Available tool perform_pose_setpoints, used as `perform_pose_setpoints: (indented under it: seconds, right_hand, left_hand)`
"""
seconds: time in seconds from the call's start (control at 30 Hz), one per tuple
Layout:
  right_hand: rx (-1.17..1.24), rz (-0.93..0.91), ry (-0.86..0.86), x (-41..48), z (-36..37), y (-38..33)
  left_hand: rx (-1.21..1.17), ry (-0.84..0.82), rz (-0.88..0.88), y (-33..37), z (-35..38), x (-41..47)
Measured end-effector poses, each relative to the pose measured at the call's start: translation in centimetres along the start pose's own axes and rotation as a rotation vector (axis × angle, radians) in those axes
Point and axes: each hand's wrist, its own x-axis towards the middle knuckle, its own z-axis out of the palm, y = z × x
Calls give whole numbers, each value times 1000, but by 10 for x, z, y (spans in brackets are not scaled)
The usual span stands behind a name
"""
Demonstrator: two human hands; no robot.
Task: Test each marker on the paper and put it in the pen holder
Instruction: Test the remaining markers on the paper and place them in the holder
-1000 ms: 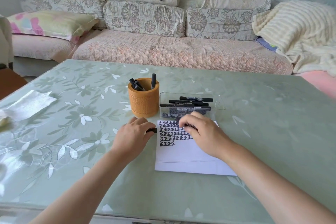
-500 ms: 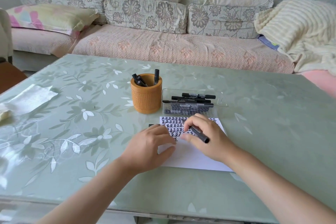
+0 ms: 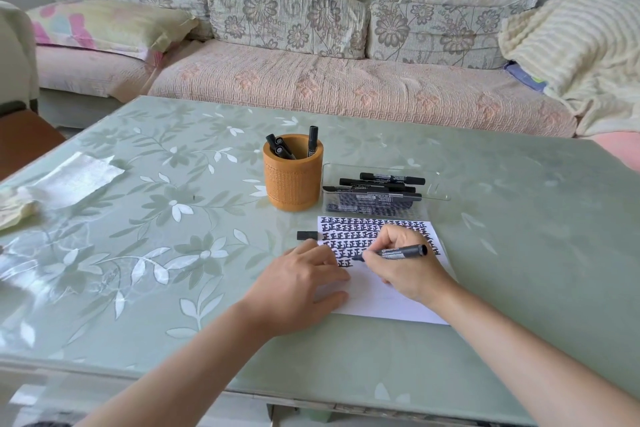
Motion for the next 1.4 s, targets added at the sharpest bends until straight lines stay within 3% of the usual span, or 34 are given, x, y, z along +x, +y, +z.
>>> perform_pose_setpoints:
  seconds: [0.83,1.4]
  right_hand:
    - [-93,-211,-5,2,0,10]
    - [-55,-200,-51,-1,-3,5]
  left_hand:
    - [-14,0,-24,0,1,1]
    - [-22,-6,-29,0,1,2]
